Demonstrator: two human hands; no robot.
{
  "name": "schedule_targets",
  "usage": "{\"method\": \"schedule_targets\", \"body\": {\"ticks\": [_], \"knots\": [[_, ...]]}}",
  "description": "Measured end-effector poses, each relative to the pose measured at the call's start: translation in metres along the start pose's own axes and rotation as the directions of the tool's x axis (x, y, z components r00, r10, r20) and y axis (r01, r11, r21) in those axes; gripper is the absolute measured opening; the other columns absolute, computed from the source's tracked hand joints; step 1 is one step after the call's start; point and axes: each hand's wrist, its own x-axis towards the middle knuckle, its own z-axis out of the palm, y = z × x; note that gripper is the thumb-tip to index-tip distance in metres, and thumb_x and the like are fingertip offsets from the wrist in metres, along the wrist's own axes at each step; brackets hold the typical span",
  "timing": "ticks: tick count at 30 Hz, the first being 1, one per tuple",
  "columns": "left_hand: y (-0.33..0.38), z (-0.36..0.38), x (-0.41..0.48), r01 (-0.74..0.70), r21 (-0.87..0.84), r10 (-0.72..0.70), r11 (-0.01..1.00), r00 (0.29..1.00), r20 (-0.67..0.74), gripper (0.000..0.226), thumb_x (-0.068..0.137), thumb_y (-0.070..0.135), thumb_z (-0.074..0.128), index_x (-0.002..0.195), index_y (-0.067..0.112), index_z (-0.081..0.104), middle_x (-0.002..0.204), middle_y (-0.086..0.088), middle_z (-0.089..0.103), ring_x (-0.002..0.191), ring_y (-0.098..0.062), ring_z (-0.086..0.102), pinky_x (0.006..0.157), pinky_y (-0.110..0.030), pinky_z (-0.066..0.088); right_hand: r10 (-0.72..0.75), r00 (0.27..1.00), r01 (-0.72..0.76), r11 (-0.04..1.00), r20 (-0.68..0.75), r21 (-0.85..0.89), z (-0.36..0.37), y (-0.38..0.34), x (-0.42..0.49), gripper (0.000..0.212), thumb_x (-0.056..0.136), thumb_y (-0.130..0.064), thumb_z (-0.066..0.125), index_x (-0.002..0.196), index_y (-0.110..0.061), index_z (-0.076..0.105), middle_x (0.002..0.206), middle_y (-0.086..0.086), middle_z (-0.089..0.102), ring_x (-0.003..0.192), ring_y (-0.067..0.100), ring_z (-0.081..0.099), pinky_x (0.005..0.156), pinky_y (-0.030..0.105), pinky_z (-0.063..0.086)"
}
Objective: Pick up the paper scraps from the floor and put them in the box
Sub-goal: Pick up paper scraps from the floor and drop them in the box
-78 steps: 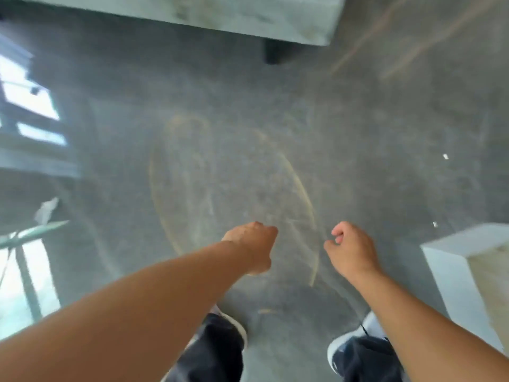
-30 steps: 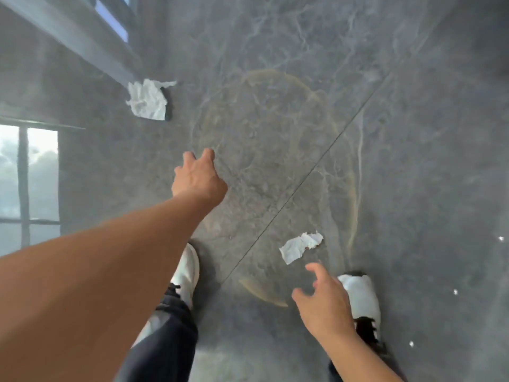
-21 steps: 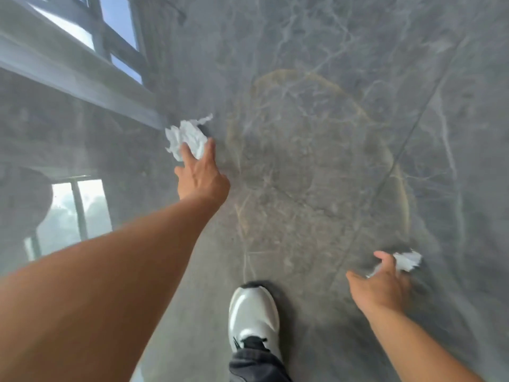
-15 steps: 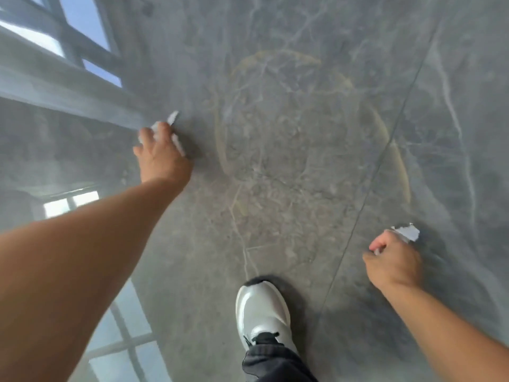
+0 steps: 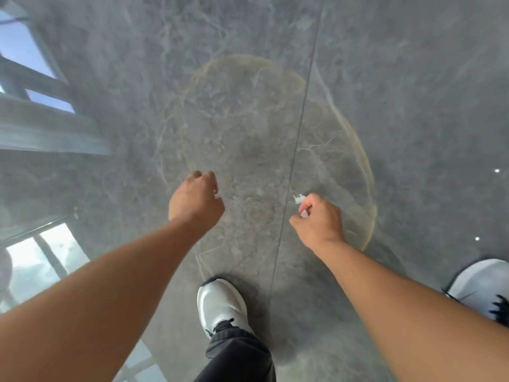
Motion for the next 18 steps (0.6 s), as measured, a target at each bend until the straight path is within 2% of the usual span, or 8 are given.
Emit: {"method": "schedule_targets", "body": {"ticks": [2,4,6,8,10,12,15,18], "knots": [[0.041,-0.003,-0.005,-0.087,0.039,0.084,0.995,0.995,0.058,0.015,0.078,0.015,0.057,0.093,0.018,0.059,0.102,-0.008,0.056,0.094,-0.034,0.059,0.073,-0.036,0.05,0.006,1.0,-0.004,0.997,-0.023,0.072,-0.029,0.004,0.003,0.017,0.071,-0.01,0.065,0.086,-0.011,0.059,0.077,0.004,0.06,0.075,0.025,0.056,0.06,0.018,0.031],[0.086,-0.01,-0.014,-0.177,0.102,0.168,0.979,0.982,0.089,0.013,0.079,0.016,0.058,0.092,0.018,0.057,0.1,-0.004,0.054,0.092,-0.031,0.058,0.067,-0.034,0.045,0.001,1.0,0.001,0.997,-0.027,0.079,-0.067,0.015,0.006,0.025,0.072,-0.011,0.067,0.097,-0.01,0.062,0.088,0.009,0.065,0.082,0.027,0.06,0.062,0.018,0.033],[0.133,-0.021,-0.024,-0.234,0.14,0.223,0.962,0.971,0.087,0.012,0.08,0.017,0.058,0.092,0.018,0.055,0.098,-0.002,0.053,0.089,-0.028,0.057,0.064,-0.033,0.042,-0.031,0.999,0.032,0.998,-0.017,0.048,-0.114,0.029,0.009,0.021,0.074,-0.012,0.068,0.094,-0.007,0.067,0.091,0.009,0.069,0.083,0.026,0.061,0.063,0.019,0.037],[0.185,-0.036,-0.033,-0.264,0.143,0.256,0.954,0.964,0.075,0.012,0.081,0.017,0.057,0.093,0.018,0.055,0.097,-0.002,0.053,0.088,-0.028,0.056,0.064,-0.034,0.043,-0.049,0.999,0.05,0.998,-0.022,0.038,-0.169,0.045,0.013,0.013,0.073,-0.011,0.067,0.084,-0.005,0.069,0.08,0.008,0.066,0.075,0.025,0.057,0.061,0.023,0.04],[0.242,-0.056,-0.047,-0.32,0.174,0.31,0.931,0.947,0.08,0.013,0.082,0.017,0.056,0.095,0.018,0.055,0.098,-0.001,0.054,0.088,-0.027,0.056,0.066,-0.036,0.047,-0.061,0.997,0.063,0.997,-0.055,0.038,-0.228,0.057,0.015,0.005,0.072,-0.009,0.066,0.076,-0.006,0.067,0.068,0.004,0.058,0.069,0.024,0.052,0.058,0.024,0.034],[0.309,-0.077,-0.066,-0.386,0.213,0.375,0.897,0.922,0.092,0.013,0.082,0.018,0.056,0.095,0.018,0.053,0.097,-0.001,0.053,0.089,-0.027,0.056,0.068,-0.037,0.05,-0.055,0.995,0.059,0.997,-0.081,0.05,-0.298,0.074,0.012,0.004,0.072,-0.009,0.066,0.075,-0.008,0.069,0.065,0.003,0.057,0.07,0.026,0.055,0.058,0.023,0.03],[0.382,-0.1,-0.092,-0.428,0.239,0.415,0.871,0.904,0.106,0.012,0.081,0.019,0.055,0.093,0.019,0.053,0.096,-0.001,0.053,0.091,-0.027,0.058,0.069,-0.037,0.05,-0.097,0.993,0.099,0.995,-0.075,0.028,-0.37,0.089,0.001,0.01,0.072,-0.009,0.066,0.078,-0.009,0.072,0.081,0.012,0.073,0.083,0.03,0.066,0.065,0.028,0.039],[0.481,-0.13,-0.133,-0.474,0.251,0.458,0.844,0.88,0.122,0.009,0.082,0.02,0.056,0.091,0.02,0.053,0.096,-0.001,0.053,0.092,-0.026,0.058,0.067,-0.036,0.047,-0.076,0.992,0.081,0.995,-0.097,0.053,-0.462,0.12,-0.023,0.014,0.072,-0.006,0.063,0.084,-0.007,0.072,0.089,0.014,0.074,0.089,0.032,0.066,0.073,0.029,0.045]]}}
